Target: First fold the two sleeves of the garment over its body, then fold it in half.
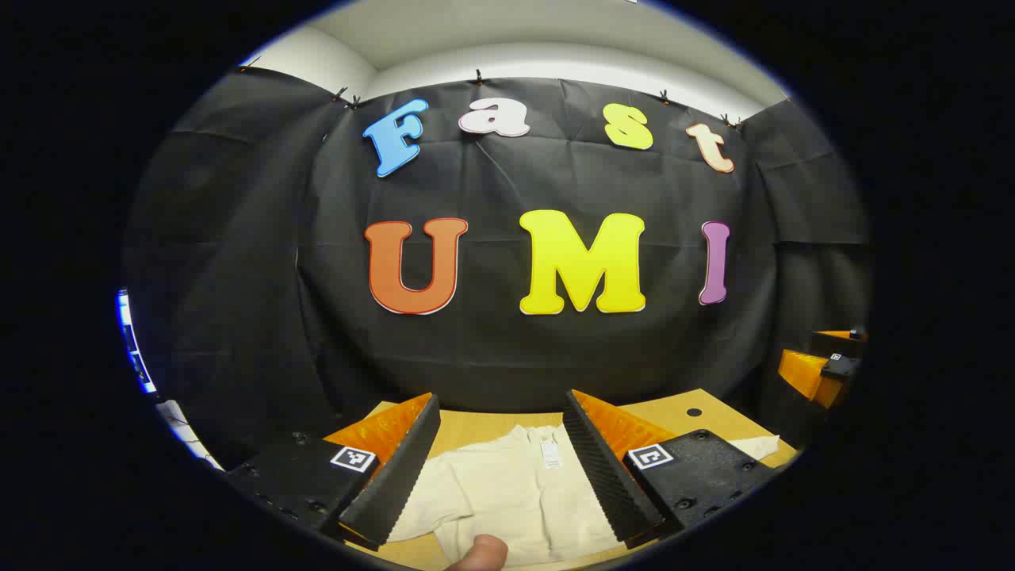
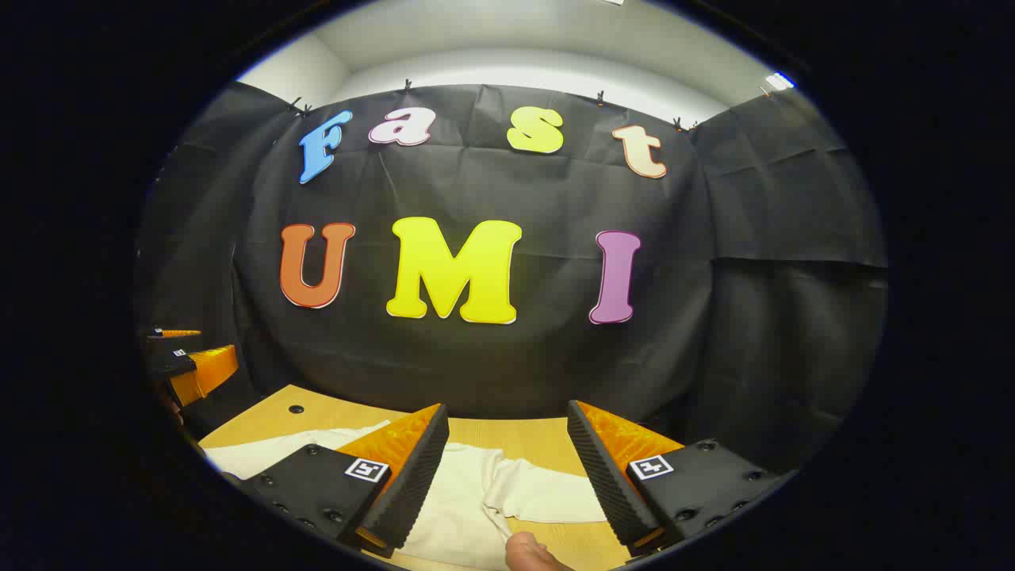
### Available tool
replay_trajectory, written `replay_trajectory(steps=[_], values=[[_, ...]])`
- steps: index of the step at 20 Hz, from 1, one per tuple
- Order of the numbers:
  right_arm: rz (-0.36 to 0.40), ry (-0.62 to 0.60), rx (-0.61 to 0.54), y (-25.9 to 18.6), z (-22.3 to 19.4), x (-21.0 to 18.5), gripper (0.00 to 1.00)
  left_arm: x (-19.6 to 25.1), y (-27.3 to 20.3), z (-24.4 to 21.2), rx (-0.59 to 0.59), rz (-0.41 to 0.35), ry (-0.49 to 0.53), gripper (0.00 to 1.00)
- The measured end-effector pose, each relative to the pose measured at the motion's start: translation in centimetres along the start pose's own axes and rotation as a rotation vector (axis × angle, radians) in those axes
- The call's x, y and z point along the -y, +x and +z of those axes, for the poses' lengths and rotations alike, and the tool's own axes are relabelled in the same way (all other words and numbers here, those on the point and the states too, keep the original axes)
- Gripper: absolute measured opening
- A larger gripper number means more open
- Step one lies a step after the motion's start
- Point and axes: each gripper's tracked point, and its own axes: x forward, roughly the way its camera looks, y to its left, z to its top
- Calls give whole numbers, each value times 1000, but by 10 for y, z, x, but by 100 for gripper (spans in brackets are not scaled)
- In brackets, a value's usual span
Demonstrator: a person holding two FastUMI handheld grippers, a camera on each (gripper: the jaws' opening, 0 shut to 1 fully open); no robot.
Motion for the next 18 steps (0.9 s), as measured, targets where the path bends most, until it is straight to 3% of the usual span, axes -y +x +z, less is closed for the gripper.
replay_trajectory(steps=[18], values=[[-14, -13, -17, 3, -6, 19, 94, 22, 0, -14, -32, -3, 20, 99]])
